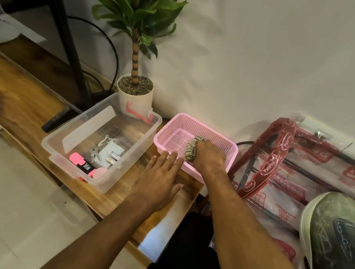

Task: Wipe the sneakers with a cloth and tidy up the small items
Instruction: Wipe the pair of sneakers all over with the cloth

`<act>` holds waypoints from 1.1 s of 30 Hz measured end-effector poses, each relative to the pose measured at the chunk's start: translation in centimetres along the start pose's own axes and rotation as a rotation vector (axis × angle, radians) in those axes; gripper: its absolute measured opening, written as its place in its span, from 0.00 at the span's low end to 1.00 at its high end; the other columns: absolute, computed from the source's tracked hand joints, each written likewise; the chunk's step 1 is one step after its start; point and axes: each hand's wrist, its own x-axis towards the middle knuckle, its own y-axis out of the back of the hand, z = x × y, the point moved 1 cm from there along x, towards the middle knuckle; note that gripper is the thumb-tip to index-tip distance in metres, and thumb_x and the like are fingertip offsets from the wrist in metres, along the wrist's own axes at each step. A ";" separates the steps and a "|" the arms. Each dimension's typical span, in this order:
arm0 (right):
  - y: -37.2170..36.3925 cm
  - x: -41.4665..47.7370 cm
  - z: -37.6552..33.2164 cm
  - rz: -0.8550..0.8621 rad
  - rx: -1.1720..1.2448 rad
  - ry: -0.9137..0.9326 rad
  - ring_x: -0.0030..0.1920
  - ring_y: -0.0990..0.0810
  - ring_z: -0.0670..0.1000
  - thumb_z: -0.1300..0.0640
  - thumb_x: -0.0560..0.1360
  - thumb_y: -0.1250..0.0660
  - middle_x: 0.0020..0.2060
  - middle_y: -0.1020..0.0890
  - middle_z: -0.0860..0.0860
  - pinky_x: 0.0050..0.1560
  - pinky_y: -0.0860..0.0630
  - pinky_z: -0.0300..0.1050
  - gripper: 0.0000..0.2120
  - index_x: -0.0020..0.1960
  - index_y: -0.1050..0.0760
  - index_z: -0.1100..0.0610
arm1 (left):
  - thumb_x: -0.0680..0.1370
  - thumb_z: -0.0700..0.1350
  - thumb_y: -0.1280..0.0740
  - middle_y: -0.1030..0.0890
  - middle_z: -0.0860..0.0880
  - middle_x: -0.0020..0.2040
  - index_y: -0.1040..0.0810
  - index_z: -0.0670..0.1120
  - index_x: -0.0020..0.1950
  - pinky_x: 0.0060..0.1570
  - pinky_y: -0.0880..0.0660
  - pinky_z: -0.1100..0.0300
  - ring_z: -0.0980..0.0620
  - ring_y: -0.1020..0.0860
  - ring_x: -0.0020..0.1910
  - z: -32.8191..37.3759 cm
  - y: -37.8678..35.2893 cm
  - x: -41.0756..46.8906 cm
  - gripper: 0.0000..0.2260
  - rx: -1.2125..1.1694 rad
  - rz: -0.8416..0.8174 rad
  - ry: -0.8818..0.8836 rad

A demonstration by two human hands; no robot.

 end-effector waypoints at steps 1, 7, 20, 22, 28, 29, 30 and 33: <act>0.1 0.0 0.1 0.019 -0.012 0.013 0.56 0.21 0.57 0.63 0.76 0.35 0.56 0.22 0.55 0.50 0.24 0.51 0.14 0.62 0.27 0.58 | 0.82 0.60 0.49 0.56 0.48 0.80 0.57 0.51 0.80 0.77 0.54 0.48 0.47 0.59 0.79 0.0 0.1 0.1 0.31 0.002 -0.004 0.001; 0.6 -0.4 0.8 0.185 0.251 -0.104 0.52 0.20 0.59 0.62 0.77 0.36 0.53 0.19 0.58 0.48 0.24 0.50 0.10 0.58 0.25 0.60 | 0.82 0.59 0.45 0.53 0.47 0.80 0.54 0.50 0.80 0.77 0.52 0.46 0.46 0.56 0.79 0.1 0.7 0.4 0.31 0.001 -0.021 -0.005; 7.3 -4.7 1.8 0.152 1.449 -0.310 0.45 0.17 0.54 0.62 0.72 0.31 0.44 0.16 0.53 0.47 0.18 0.53 0.07 0.51 0.21 0.58 | 0.82 0.53 0.43 0.52 0.44 0.80 0.56 0.46 0.80 0.77 0.55 0.48 0.45 0.53 0.79 1.8 4.0 -0.6 0.33 0.009 0.031 0.084; 8.4 -6.0 1.8 0.113 1.583 -0.307 0.45 0.16 0.54 0.63 0.71 0.29 0.43 0.15 0.54 0.47 0.18 0.53 0.08 0.50 0.21 0.59 | 0.80 0.50 0.41 0.45 0.43 0.79 0.52 0.44 0.80 0.76 0.50 0.48 0.45 0.47 0.78 2.3 5.3 -1.4 0.32 -0.025 0.113 0.098; 12.2 -10.5 2.9 0.092 1.866 -0.291 0.41 0.15 0.56 0.62 0.67 0.27 0.43 0.14 0.57 0.42 0.17 0.52 0.15 0.53 0.21 0.63 | 0.76 0.42 0.37 0.25 0.44 0.65 0.40 0.45 0.76 0.62 0.30 0.53 0.45 0.27 0.62 4.0 9.4 -4.0 0.28 -0.079 0.478 0.048; 13.0 -11.6 3.3 0.102 1.892 -0.280 0.41 0.15 0.57 0.62 0.65 0.25 0.43 0.14 0.58 0.42 0.18 0.52 0.18 0.53 0.21 0.64 | 0.76 0.41 0.36 0.24 0.44 0.63 0.40 0.46 0.75 0.59 0.29 0.54 0.45 0.26 0.60 4.7 10.1 -4.5 0.28 -0.107 0.510 0.037; 13.6 -12.1 3.6 0.110 1.920 -0.271 0.41 0.15 0.58 0.62 0.63 0.23 0.43 0.14 0.59 0.43 0.17 0.54 0.21 0.53 0.22 0.65 | 0.76 0.40 0.36 0.23 0.44 0.62 0.39 0.46 0.75 0.57 0.28 0.53 0.44 0.25 0.59 5.2 10.6 -4.7 0.28 -0.130 0.536 0.026; 15.3 -15.7 5.4 0.199 1.911 -0.252 0.42 0.15 0.61 0.67 0.60 0.21 0.43 0.15 0.61 0.43 0.17 0.58 0.21 0.52 0.22 0.66 | 0.74 0.38 0.36 0.22 0.42 0.60 0.37 0.47 0.75 0.53 0.26 0.49 0.42 0.25 0.56 7.7 12.0 -6.5 0.29 -0.164 0.586 -0.046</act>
